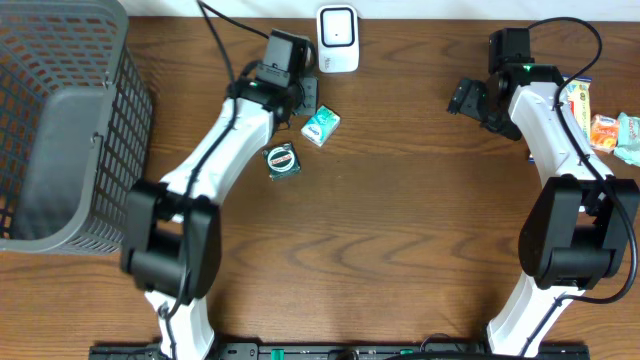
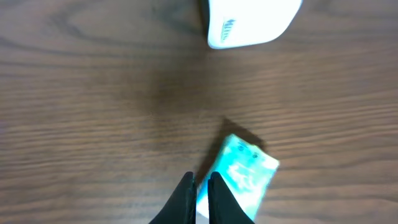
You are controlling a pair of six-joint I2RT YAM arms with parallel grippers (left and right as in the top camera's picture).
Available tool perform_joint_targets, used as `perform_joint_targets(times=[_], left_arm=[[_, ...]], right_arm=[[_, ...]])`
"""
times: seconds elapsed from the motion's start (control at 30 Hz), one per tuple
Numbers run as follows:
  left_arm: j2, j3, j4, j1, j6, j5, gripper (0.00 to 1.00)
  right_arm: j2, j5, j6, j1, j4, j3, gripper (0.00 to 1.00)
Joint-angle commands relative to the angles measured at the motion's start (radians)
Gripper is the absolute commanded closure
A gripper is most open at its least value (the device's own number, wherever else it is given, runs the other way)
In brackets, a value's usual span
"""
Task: Scan the item barcode
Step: 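Raise the teal tissue pack to the white scanner with the left gripper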
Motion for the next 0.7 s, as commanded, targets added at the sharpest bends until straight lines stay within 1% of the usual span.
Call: perform_joint_targets(times=[0.0, 0.1, 0.23, 0.3, 0.37, 0.43, 0.47, 0.57, 0.67], left_arm=[[0.088, -0.003, 0.041, -0.005, 0.011, -0.046, 0.91], [0.137, -0.003, 0.073, 0.001, 0.011, -0.066, 0.92], [0.179, -0.004, 0.075, 0.004, 0.010, -0.096, 0.91], [0.190, -0.004, 0.070, 0.002, 0.008, -0.047, 0.91], [0.194, -0.005, 0.067, -0.005, 0.008, 0.067, 0.91], [0.195, -0.005, 0.068, -0.015, 0.008, 0.142, 0.92], [0.195, -0.005, 0.065, -0.043, -0.020, 0.166, 0.91], [0.195, -0.005, 0.042, -0.090, -0.071, 0.166, 0.91], [0.195, -0.005, 0.018, -0.152, -0.089, 0.166, 0.91]], right_arm=[[0.012, 0.005, 0.011, -0.003, -0.001, -0.003, 0.01], [0.012, 0.005, 0.011, -0.003, -0.001, -0.003, 0.01], [0.012, 0.005, 0.011, -0.003, -0.001, -0.003, 0.01], [0.012, 0.005, 0.011, -0.003, -0.001, -0.003, 0.01], [0.012, 0.005, 0.011, -0.003, -0.001, -0.003, 0.01], [0.012, 0.005, 0.011, -0.003, -0.001, -0.003, 0.01], [0.012, 0.005, 0.011, -0.003, -0.001, -0.003, 0.01], [0.012, 0.005, 0.011, -0.003, -0.001, -0.003, 0.01], [0.012, 0.005, 0.011, -0.003, -0.001, -0.003, 0.01]])
